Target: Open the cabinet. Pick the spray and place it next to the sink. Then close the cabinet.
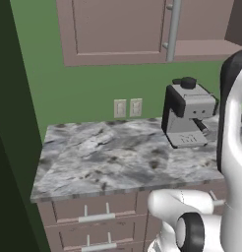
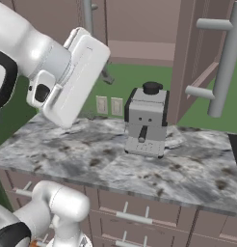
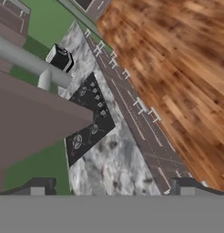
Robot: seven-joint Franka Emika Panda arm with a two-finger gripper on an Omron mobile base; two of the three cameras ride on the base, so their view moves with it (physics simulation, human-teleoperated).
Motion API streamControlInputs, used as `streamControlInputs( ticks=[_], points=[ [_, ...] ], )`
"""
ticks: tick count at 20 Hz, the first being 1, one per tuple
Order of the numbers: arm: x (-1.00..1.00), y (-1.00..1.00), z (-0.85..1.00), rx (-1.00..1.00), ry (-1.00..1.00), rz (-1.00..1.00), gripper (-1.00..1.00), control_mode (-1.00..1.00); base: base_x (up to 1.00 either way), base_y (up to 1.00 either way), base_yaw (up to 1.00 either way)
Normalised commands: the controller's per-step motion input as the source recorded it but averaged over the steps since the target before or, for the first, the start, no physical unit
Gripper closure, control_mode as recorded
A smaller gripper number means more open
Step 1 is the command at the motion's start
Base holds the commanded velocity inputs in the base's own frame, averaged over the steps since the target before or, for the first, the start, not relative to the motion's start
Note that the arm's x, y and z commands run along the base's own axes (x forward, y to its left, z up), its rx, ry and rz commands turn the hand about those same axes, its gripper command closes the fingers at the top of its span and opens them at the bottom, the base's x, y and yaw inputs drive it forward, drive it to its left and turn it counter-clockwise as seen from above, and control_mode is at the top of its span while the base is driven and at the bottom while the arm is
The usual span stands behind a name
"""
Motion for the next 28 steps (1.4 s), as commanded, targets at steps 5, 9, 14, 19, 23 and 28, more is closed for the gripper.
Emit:
streamControlInputs(
  ticks=[5, 9, 14, 19, 23, 28],
  points=[
    [-0.34, -0.32, 0.00, -0.02, 0.00, -0.01, -1.00, -1.00, 0.00, 0.00, 0.00],
    [-0.42, -0.39, 0.00, -0.01, -0.01, 0.00, -1.00, -1.00, 0.00, 0.00, 0.00],
    [-0.39, -0.36, 0.00, -0.06, -0.05, 0.00, -1.00, -1.00, 0.00, 0.00, 0.00],
    [-0.34, -0.35, 0.00, -0.11, -0.14, 0.00, -1.00, -1.00, 0.00, 0.00, 0.00],
    [-0.33, -0.42, 0.00, -0.06, -0.14, 0.00, -1.00, -1.00, 0.00, 0.00, 0.00],
    [-0.20, -0.42, -0.01, -0.11, -0.11, 0.00, -1.00, -1.00, 0.00, 0.00, 0.00]
  ],
)
